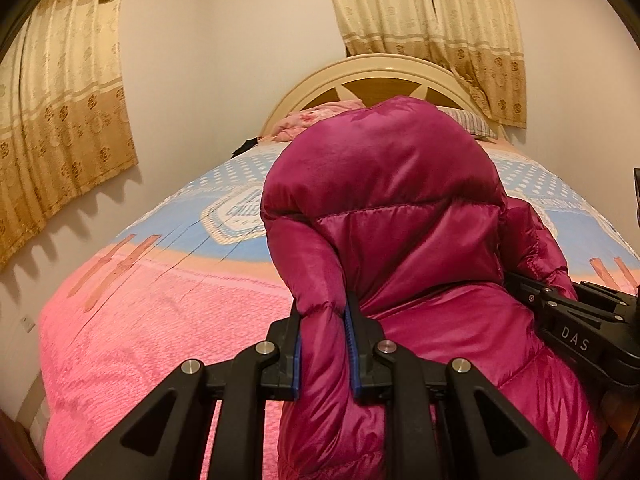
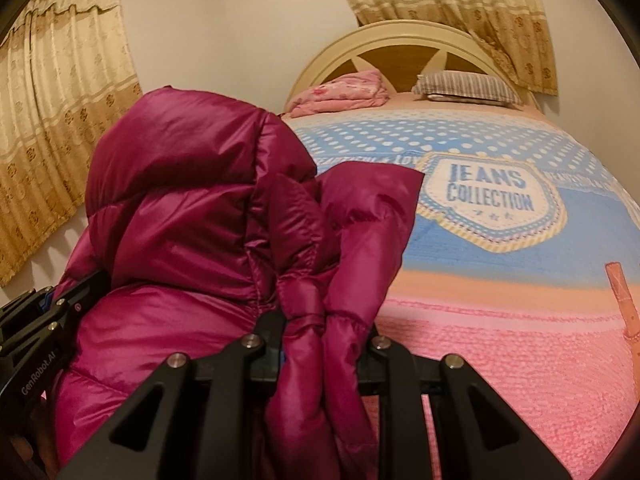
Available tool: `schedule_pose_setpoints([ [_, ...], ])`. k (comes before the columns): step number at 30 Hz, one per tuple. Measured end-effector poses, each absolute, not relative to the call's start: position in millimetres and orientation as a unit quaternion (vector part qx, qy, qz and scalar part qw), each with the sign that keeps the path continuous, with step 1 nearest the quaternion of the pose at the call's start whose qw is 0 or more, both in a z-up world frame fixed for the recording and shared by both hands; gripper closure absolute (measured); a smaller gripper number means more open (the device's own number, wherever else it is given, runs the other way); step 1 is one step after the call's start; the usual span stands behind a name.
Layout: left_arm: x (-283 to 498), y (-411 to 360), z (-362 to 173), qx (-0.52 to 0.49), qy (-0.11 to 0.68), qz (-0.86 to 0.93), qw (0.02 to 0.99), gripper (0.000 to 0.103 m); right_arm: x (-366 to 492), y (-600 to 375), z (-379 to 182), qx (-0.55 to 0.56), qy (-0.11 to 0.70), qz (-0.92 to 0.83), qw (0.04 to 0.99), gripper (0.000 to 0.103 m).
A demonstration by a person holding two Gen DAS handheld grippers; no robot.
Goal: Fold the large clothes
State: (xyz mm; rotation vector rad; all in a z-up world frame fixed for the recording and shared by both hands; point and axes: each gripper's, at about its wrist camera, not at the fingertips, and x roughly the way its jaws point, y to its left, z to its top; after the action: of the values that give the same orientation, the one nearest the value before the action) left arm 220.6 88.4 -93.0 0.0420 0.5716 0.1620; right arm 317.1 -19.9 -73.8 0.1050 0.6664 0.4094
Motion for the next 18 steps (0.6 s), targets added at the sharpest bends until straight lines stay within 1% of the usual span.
schedule_pose_setpoints([
  [18,217.5,151.2,-106.5,-0.010,0.297,0.125,0.947,0.085,322.7,45.6,-81.2,0.015,0.340,0.241,0.909,0.080],
])
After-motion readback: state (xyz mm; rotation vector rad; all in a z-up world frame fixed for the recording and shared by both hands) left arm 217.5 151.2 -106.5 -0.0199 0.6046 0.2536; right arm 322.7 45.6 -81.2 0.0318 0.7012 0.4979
